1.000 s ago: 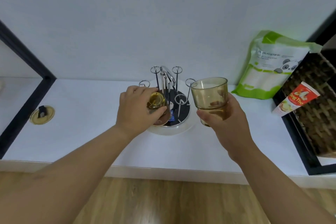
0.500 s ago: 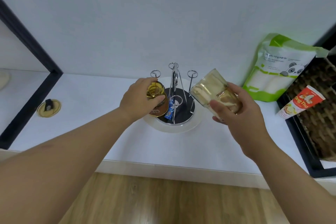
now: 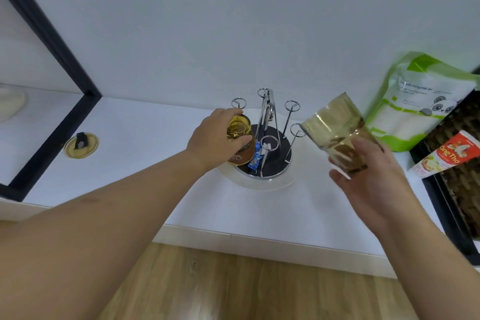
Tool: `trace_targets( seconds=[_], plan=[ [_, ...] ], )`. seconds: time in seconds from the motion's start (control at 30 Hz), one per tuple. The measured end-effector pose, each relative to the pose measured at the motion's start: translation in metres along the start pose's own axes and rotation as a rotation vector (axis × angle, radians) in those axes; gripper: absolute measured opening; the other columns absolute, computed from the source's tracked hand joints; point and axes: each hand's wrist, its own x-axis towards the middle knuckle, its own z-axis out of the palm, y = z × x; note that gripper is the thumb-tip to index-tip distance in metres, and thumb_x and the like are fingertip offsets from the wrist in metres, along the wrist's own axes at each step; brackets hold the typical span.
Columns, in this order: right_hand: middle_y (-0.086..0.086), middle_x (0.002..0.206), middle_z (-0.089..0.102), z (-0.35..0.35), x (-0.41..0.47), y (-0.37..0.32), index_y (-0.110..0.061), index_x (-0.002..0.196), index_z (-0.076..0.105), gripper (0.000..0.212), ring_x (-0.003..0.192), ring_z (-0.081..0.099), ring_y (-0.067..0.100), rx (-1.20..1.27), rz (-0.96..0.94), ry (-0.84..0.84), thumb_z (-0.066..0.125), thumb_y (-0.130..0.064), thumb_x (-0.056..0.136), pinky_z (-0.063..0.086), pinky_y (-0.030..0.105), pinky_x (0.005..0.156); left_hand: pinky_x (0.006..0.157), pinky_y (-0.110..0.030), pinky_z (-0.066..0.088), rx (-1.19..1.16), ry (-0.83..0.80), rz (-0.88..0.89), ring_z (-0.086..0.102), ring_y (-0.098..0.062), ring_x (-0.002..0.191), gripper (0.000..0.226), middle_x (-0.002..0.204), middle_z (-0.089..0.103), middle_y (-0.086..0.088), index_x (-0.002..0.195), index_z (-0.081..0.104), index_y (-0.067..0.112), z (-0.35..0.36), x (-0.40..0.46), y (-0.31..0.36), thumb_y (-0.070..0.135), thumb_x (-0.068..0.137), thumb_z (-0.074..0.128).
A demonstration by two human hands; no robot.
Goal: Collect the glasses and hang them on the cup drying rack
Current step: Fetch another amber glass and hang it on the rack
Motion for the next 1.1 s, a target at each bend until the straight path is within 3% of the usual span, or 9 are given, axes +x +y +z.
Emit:
trace_targets(
  seconds=[0.13,0.27,0.37,0.67,0.83,1.1],
  plan=[
    [-0.008,0.106,0.066,-0.005,-0.008,-0.019,-0.041,0.131,0.059,0.052,0.085,0.065,0.016,-0.505,-0.319,0.008,0.074,-0.010,0.092,0.055,0.037,0.076,0.099,-0.042,0.050,-0.004,0.012,0.005,0.054,-0.020,0.123,0.065,0.140,0.053,0.005,0.143,0.048,0.033,0.001,0.000,0.000,0.053,0.086,0.073],
    [-0.009,0.097,0.062,0.015,-0.004,-0.024,-0.042,0.133,0.047,0.073,0.068,0.061,0.005,-0.987,-0.437,-0.090,0.086,-0.025,0.074,0.046,0.010,0.064,0.100,-0.042,0.049,-0.019,0.023,0.005,0.053,-0.020,0.124,0.065,0.140,0.053,0.005,0.143,0.048,0.032,0.002,-0.001,-0.001,0.052,0.087,0.073],
    [-0.012,0.099,0.058,0.036,0.001,-0.019,-0.043,0.124,0.047,0.070,0.075,0.059,0.007,-1.160,-0.494,-0.181,0.087,-0.036,0.067,0.040,0.017,0.064,0.101,-0.042,0.048,-0.031,0.024,0.003,0.053,-0.021,0.124,0.065,0.139,0.053,0.004,0.143,0.049,0.032,0.001,-0.002,-0.001,0.052,0.086,0.073],
    [-0.002,0.105,0.056,0.067,0.017,-0.009,-0.033,0.136,0.053,0.070,0.086,0.050,0.012,-1.264,-0.691,-0.223,0.083,-0.036,0.073,0.033,0.000,0.069,0.101,-0.043,0.049,-0.077,0.028,-0.009,0.052,-0.018,0.124,0.067,0.138,0.053,0.006,0.143,0.050,0.033,0.001,-0.004,-0.003,0.059,0.085,0.071],
    [-0.002,0.107,0.054,0.074,0.026,0.009,-0.034,0.147,0.050,0.080,0.092,0.052,0.015,-1.344,-0.701,-0.263,0.080,-0.037,0.073,0.037,0.025,0.076,0.104,-0.043,0.047,-0.077,0.011,-0.013,0.051,-0.016,0.127,0.059,0.141,0.052,0.006,0.148,0.047,0.034,0.002,-0.006,-0.008,0.059,0.095,0.055],
    [-0.003,0.109,0.050,0.080,0.035,0.030,-0.033,0.156,0.046,0.086,0.090,0.052,0.018,-1.391,-0.645,-0.287,0.078,-0.035,0.076,0.040,0.029,0.075,0.105,-0.042,0.047,-0.086,0.008,-0.010,0.050,-0.016,0.129,0.058,0.143,0.052,0.005,0.150,0.044,0.033,0.002,-0.006,-0.011,0.055,0.097,0.055]
  ],
)
